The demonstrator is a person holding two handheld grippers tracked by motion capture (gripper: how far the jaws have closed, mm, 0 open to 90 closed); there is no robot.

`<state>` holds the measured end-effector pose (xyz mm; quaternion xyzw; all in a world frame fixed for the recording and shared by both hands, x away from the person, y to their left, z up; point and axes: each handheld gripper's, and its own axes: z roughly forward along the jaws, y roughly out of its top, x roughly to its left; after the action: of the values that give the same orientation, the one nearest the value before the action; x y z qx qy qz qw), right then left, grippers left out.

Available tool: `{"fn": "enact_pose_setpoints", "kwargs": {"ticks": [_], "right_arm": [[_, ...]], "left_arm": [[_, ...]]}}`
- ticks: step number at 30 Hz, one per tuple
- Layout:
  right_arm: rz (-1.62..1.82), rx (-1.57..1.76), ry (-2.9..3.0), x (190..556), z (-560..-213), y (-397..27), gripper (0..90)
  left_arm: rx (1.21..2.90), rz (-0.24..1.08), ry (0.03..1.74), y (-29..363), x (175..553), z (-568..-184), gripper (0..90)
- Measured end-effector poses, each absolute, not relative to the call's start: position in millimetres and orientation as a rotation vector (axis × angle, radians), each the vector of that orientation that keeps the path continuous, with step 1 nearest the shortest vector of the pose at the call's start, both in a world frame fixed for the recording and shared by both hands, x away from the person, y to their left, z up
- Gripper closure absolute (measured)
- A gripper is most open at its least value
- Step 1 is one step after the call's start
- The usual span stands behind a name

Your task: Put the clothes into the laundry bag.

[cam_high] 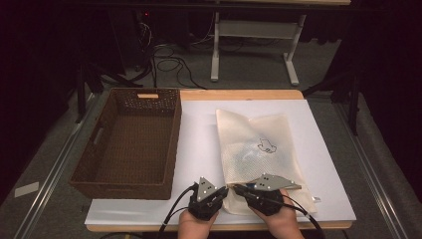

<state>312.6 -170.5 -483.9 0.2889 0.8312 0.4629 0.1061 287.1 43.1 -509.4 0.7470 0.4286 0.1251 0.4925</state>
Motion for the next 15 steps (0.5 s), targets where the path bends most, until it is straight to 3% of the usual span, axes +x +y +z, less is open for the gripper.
{"fn": "enact_pose_setpoints", "kwargs": {"ticks": [15], "right_arm": [[1.380, 0.867, 2.448, 315.2, -485.7, -174.4, 88.5]], "left_arm": [[1.828, 0.351, 1.010, 43.1, 286.1, -505.2, 86.8]]}}
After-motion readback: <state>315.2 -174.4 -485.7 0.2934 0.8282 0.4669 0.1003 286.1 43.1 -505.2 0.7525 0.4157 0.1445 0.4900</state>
